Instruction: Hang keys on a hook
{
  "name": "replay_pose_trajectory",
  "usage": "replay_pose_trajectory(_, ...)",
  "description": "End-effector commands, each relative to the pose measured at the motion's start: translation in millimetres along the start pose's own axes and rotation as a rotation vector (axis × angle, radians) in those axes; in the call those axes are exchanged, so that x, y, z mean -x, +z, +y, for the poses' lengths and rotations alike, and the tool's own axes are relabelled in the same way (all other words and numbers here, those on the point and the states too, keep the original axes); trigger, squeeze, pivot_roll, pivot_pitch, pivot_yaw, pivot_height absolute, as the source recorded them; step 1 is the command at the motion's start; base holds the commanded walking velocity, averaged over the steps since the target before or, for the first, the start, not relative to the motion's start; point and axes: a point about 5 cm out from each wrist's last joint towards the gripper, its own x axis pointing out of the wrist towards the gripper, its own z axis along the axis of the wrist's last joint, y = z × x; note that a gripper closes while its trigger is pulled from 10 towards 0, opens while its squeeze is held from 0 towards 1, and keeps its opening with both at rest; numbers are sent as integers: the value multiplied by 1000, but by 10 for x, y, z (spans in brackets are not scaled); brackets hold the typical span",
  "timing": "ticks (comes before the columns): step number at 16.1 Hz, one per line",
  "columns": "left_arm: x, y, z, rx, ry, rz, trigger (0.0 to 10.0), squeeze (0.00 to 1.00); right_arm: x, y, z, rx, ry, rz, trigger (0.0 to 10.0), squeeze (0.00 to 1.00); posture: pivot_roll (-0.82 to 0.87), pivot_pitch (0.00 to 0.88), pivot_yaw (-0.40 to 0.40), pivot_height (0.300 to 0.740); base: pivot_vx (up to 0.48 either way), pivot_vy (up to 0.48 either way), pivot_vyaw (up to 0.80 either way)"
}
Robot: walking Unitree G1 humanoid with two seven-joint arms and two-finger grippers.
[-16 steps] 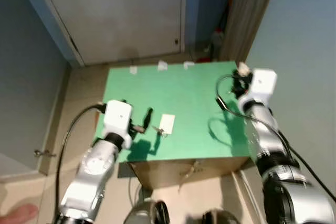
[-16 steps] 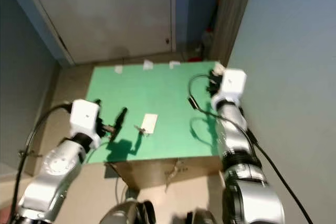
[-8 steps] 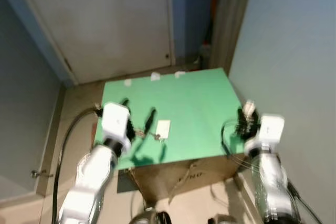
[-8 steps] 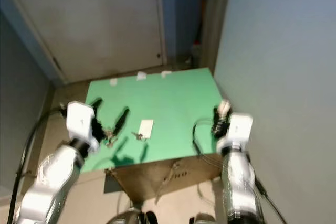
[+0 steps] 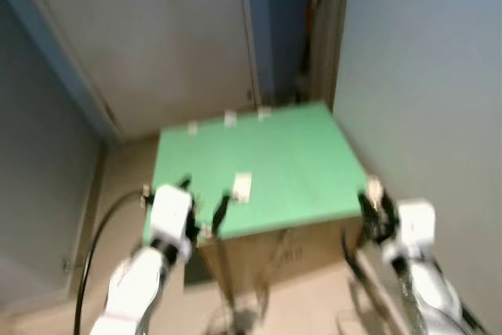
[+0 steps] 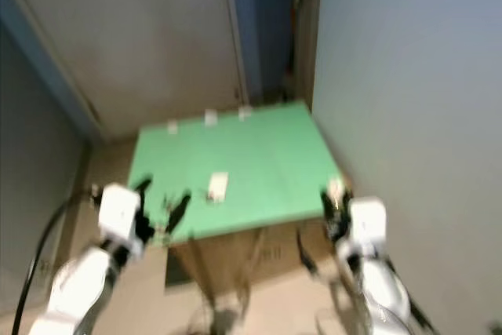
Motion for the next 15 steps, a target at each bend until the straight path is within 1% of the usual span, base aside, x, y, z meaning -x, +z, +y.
replay_pose_trajectory(1, -74, 49, 52, -25, 20, -19, 10000, 0, -76, -6, 112, -22, 40, -1, 0, 0, -169, 24, 128, 740, 0, 0, 0)
replay_pose_trajectory(2, -110, 60, 37, -25, 19, -23, 10000, 0, -120, -7, 153, -30, 46, -4, 0, 0, -174, 26, 129, 740, 0, 0, 0)
replay_pose_trajectory(4, -129, 58, 9, -20, 11, -28, 10000, 0, -175, -45, 188, -28, 70, 10, 0, 0, -172, 28, 130, 740, 0, 0, 0)
replay_pose_trajectory(7, -166, 42, 1, -20, 10, -17, 10000, 0, -227, -106, 173, -24, 73, 38, 0, 0, -170, 31, 132, 740, 0, 0, 0)
replay_pose_trajectory(9, -201, 37, 14, -21, 14, -6, 10000, 0, -284, -94, 162, -16, 73, 34, 0, 0, -168, 32, 133, 740, 0, 0, 0)
replay_pose_trajectory(11, -210, 38, 19, -24, 11, -4, 10000, 0, -330, -103, 185, -5, 84, 53, 0, 0, -166, 32, 133, 740, 0, 0, 0)
replay_pose_trajectory(12, -227, 49, 22, -49, -3, -9, 10000, 0, -372, -70, 219, -14, 93, 44, 0, 0, -163, 31, 132, 740, 0, 0, -706)
replay_pose_trajectory(14, -264, 65, 25, -70, -32, -13, 10000, 0, -425, -31, 259, -14, 98, 32, 0, 0, -163, 24, 134, 740, 0, 0, -713)
replay_pose_trajectory(15, -281, 69, 30, -64, -41, -13, 10000, 0, -444, -19, 270, -14, 100, 30, 0, 0, -165, 23, 133, 740, 0, 0, -719)
